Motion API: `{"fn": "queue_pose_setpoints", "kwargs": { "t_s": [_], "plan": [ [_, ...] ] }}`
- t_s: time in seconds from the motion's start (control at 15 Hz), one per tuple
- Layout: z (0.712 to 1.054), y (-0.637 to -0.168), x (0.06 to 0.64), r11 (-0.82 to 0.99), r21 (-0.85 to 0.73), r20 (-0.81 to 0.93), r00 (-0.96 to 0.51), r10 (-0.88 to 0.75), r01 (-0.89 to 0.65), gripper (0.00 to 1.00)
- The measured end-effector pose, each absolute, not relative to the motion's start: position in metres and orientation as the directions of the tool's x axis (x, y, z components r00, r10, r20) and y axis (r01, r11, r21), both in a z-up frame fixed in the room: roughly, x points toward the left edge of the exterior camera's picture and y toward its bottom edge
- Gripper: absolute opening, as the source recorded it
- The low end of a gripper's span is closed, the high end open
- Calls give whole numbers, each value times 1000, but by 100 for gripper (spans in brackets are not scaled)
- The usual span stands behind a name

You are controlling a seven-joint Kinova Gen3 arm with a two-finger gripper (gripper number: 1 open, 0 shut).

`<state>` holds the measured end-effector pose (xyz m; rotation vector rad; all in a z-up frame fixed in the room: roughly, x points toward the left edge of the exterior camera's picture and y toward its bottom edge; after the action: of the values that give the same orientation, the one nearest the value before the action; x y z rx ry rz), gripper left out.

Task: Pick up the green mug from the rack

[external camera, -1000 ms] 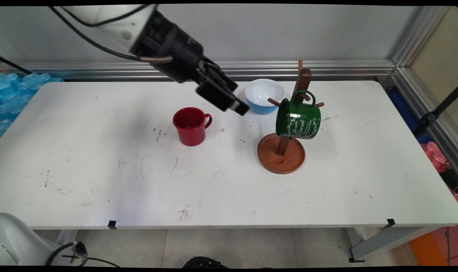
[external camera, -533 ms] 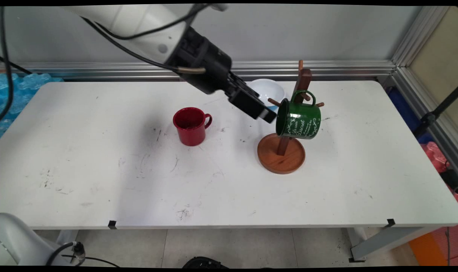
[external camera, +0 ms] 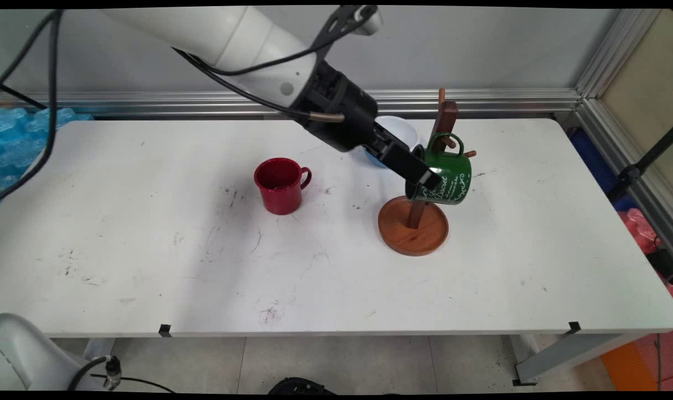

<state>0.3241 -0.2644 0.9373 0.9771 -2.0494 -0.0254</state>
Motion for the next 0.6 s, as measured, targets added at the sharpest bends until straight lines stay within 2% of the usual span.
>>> {"fn": "queue_pose_setpoints", "kwargs": {
  "t_s": [0.6],
  "plan": [
    [917, -275, 305, 655, 408, 662, -288, -692, -636, 100]
  ]
}}
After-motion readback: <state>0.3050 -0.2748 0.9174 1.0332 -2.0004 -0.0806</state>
